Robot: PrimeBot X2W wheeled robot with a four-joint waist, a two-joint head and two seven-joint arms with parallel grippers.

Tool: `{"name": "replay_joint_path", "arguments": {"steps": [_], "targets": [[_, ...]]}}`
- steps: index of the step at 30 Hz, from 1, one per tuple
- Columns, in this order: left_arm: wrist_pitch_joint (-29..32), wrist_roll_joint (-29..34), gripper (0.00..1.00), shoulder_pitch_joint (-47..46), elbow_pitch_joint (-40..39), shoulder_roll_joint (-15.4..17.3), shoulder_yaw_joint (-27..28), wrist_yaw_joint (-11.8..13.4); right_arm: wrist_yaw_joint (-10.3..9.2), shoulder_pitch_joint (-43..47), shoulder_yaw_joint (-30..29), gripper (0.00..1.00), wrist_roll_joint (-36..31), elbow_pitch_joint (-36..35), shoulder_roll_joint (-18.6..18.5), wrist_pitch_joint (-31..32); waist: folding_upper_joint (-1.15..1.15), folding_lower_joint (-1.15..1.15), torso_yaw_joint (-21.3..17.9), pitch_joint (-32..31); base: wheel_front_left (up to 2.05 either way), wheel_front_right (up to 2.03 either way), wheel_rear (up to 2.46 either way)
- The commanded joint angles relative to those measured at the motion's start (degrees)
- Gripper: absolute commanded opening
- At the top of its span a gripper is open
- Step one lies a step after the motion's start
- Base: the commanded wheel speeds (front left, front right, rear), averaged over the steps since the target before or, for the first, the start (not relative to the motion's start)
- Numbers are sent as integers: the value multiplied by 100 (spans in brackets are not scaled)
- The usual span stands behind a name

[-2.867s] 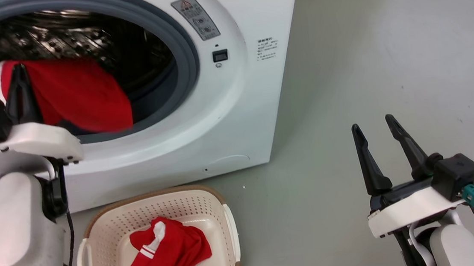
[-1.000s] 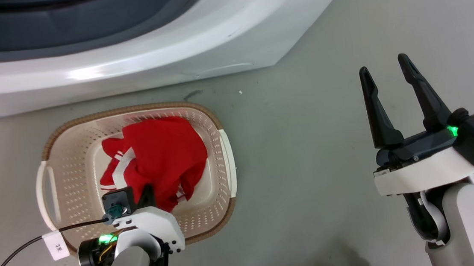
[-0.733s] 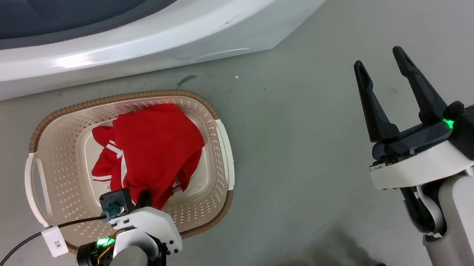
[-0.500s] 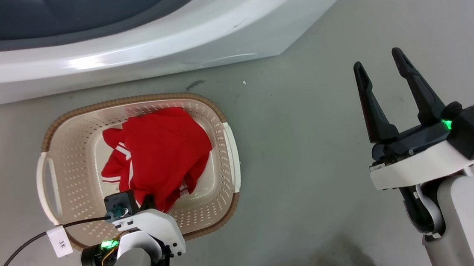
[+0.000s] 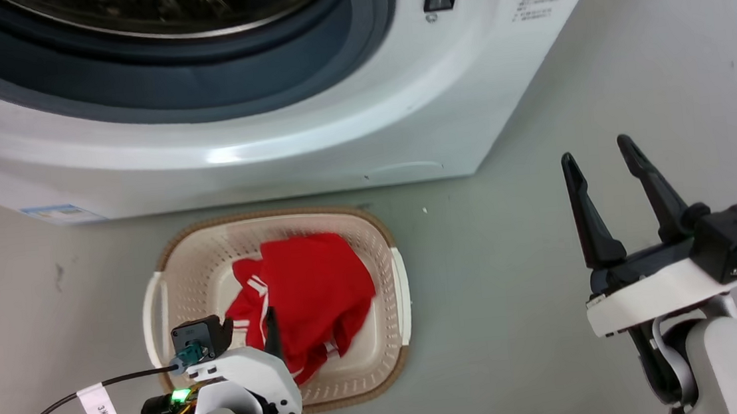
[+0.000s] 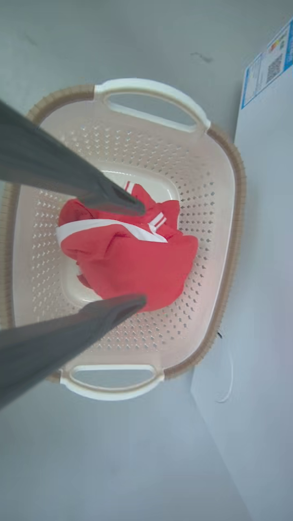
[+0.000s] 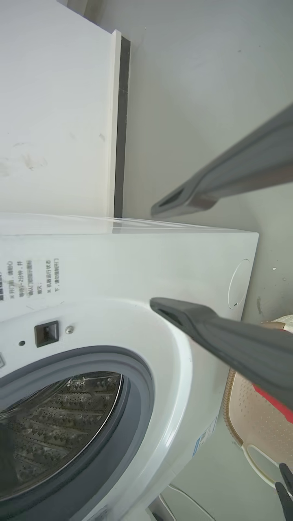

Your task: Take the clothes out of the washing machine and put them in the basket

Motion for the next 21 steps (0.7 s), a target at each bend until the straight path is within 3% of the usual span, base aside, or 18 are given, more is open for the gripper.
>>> {"name": "replay_joint_path", "arguments": {"steps": [1,9,21], "targets": [[-14,-7,100,106,-98,-15,-31,3,-4,109,-29,100,-35,0,14,20,0,0,223,-450,0,0,0],[-14,151,100,443,-1499,-16,-190,119,-4,456,-232,100,-241,-179,107,229,0,0,487,-1041,0,0,0],[-14,1177,100,986,-3878,27,-105,300,-4,841,-574,100,-364,-296,224,349,0,0,583,-1641,0,0,0]]}}
